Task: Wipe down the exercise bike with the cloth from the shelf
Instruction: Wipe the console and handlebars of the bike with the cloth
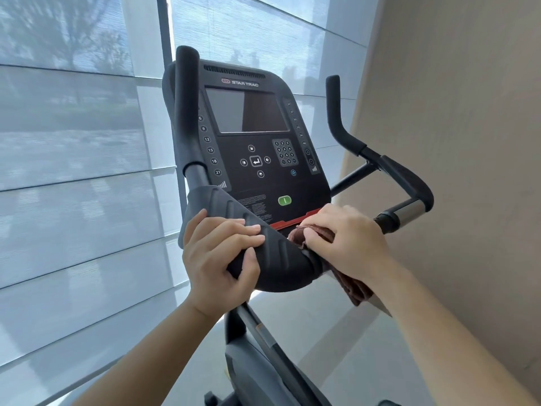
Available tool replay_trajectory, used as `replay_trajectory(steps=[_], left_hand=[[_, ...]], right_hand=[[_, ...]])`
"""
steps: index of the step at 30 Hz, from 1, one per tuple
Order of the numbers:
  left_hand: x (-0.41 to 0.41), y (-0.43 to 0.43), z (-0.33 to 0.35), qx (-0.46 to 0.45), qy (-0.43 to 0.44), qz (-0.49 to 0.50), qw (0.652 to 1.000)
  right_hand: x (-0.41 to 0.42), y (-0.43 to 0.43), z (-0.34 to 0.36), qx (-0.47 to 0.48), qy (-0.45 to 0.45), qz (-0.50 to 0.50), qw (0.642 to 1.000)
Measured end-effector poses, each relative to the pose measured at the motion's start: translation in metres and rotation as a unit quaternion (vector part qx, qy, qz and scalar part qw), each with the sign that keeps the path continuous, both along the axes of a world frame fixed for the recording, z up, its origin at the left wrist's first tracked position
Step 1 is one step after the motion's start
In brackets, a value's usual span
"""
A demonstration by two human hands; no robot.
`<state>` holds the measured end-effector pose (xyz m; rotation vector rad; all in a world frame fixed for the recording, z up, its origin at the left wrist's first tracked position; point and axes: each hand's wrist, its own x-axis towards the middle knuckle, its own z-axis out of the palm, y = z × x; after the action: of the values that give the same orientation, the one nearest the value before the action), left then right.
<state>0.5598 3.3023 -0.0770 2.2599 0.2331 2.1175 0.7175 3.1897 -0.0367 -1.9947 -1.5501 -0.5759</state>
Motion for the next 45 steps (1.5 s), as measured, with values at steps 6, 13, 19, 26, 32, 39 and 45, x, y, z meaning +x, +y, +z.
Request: replay_trajectory(steps=[6, 13, 19, 26, 32, 39, 45], left_hand=[[0.002, 0.0, -0.002, 0.002, -0.015, -0.001, 1.0], [0.003, 0.007, -0.003, 0.019, -0.018, -0.016, 1.0], [0.002, 0.006, -0.004, 0.017, -0.012, -0.016, 1.0], [-0.003, 0.005, -0.004, 0.016, 0.021, -0.01, 1.0], [0.002, 0.005, -0.002, 0.027, -0.011, -0.012, 0.999], [0.0, 0.003, -0.004, 0.015, 0.0, -0.008, 1.0], [-0.001, 0.001, -0.001, 0.011, 0.012, 0.006, 1.0]], right_hand=[[0.006, -0.002, -0.02, 0.135, -0.021, 0.01, 0.991], [-0.009, 0.02, -0.072, 0.451, 0.022, -0.04, 0.891], [-0.027, 0.027, -0.077, 0.493, 0.035, -0.021, 0.869], [0.01, 0.008, -0.066, 0.405, -0.029, -0.005, 0.914], [-0.001, 0.014, -0.066, 0.421, 0.036, -0.053, 0.905], [-0.004, 0.014, -0.073, 0.433, -0.027, -0.01, 0.901], [0.003, 0.013, -0.065, 0.425, 0.067, -0.069, 0.9]])
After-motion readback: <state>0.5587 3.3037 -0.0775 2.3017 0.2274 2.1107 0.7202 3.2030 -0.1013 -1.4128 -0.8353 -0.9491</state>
